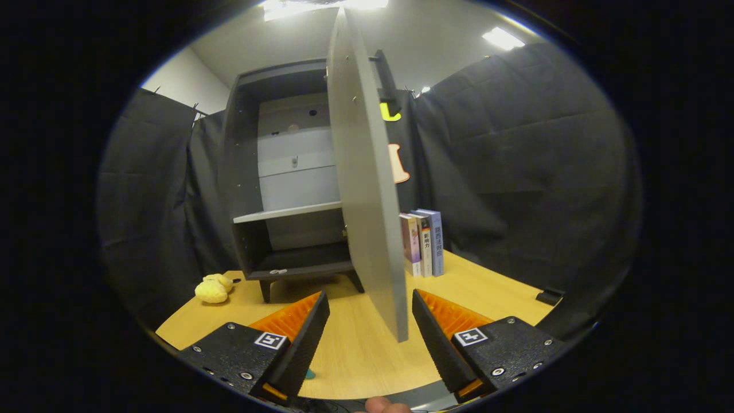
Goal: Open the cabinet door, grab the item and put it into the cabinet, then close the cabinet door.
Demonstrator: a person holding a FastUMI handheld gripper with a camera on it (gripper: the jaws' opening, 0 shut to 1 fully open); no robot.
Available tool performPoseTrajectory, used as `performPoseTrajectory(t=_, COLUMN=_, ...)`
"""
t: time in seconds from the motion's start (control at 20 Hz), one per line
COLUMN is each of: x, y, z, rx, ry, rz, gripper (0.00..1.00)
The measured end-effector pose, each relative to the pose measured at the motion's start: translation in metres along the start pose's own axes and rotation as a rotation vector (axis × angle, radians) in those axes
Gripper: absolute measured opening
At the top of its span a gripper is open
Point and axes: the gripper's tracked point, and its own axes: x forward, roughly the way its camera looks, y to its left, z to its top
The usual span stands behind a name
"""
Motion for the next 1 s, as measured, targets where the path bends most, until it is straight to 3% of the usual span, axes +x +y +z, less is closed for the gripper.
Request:
performPoseTrajectory(t=0.4, x=0.023, y=0.100, z=-0.089, rx=-0.031, ry=0.037, rz=0.151, gripper=0.91)
performPoseTrajectory(t=0.7, x=0.037, y=0.109, z=-0.160, rx=-0.057, ry=0.045, rz=0.116, gripper=0.92)
performPoseTrajectory(t=0.85, x=0.040, y=0.113, z=-0.220, rx=-0.098, ry=0.171, rz=0.135, gripper=0.91)
performPoseTrajectory(t=1.0, x=0.045, y=0.109, z=-0.221, rx=-0.124, ry=0.153, rz=0.107, gripper=0.91)
